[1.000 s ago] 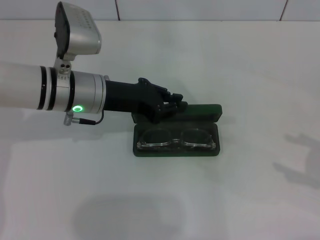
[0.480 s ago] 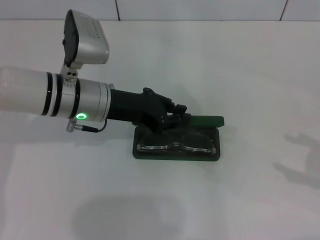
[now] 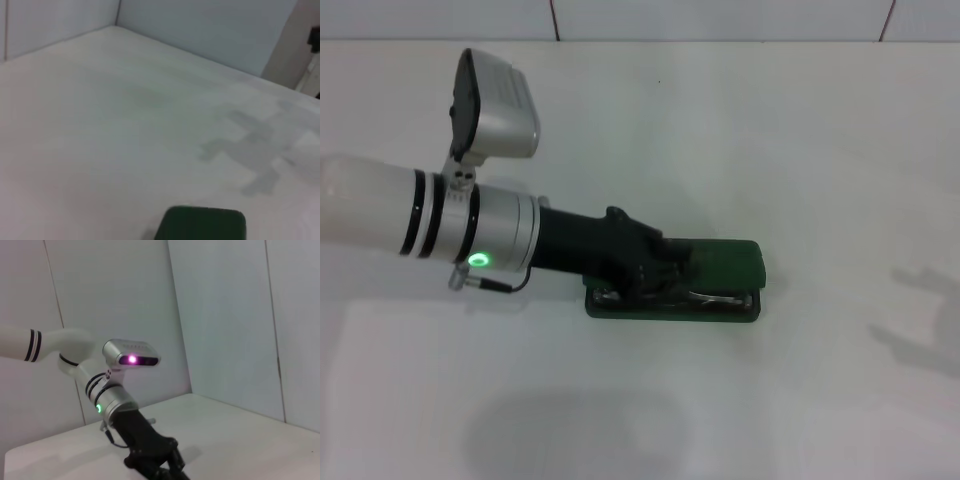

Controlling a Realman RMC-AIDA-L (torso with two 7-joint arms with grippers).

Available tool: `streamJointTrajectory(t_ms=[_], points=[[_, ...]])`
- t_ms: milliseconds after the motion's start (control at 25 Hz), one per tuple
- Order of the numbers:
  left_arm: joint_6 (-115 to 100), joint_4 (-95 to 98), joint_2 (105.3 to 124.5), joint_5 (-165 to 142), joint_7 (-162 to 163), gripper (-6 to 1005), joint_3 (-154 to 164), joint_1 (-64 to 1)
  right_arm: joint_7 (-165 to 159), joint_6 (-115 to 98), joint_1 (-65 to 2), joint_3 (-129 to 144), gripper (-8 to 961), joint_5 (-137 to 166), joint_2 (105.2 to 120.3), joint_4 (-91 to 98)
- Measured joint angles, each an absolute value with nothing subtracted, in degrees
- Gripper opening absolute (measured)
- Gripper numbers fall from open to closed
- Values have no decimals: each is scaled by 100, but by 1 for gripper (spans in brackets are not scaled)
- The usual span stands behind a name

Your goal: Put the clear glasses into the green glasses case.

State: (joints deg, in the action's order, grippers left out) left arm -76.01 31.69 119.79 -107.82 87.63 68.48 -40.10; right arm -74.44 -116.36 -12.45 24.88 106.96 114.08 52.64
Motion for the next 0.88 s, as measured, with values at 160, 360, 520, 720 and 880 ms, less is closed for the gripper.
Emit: streamJointTrajectory(t_ms=[160,360,520,720,880], points=[[-7613,3168,11986,-10765,8770,202,7038,-3882,-7444,-11636,-1261,2482,810,10696,11408,5264],[-7737,3202,11991,-10653,8731,202,7108,-3790,-7444,-11636,-1264,2490,810,10696,11408,5264],[-7947,3356,11984,-10476,8735,201,7110,-3764,-7444,-11637,-1247,2508,810,10696,11408,5264],[-8499,3787,11944,-10417,8732,202,7082,-3626,-7465,-11654,-1258,2521,810,10799,11408,5265],[-9227,3981,11860,-10382,8610,214,7037,-3567,-7527,-11630,-1376,2646,810,11011,11421,5239]])
